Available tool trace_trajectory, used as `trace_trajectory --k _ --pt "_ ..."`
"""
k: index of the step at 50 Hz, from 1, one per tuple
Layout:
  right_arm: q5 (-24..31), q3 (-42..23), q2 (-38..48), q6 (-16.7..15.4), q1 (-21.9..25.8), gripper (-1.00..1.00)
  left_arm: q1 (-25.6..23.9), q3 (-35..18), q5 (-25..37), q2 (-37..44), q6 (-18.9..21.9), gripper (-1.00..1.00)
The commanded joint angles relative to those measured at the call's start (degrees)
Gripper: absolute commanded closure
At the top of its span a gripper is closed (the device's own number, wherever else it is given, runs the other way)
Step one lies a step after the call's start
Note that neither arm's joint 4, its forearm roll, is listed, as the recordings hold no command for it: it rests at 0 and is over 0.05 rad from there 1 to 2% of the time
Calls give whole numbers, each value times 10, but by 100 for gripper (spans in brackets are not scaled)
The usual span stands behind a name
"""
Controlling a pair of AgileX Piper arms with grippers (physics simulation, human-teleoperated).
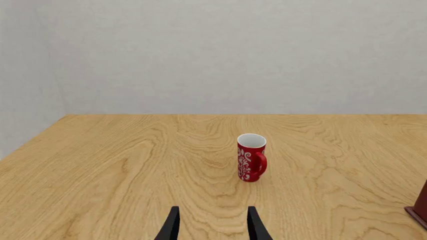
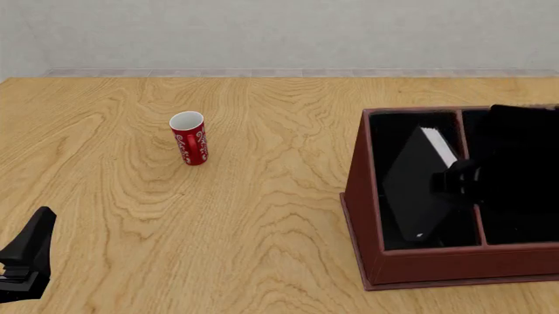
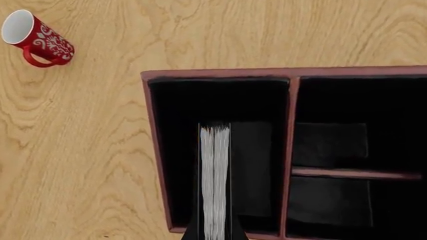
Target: Pick up the book and place it in the left compartment of the caddy.
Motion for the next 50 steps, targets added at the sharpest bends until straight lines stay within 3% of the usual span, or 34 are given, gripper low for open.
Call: trace_trajectory --k 1,50 --pt "-12 3 6 11 0 100 0 0 0 0 0 -100" --pt "-56 36 41 17 1 100 0 0 0 0 0 -100"
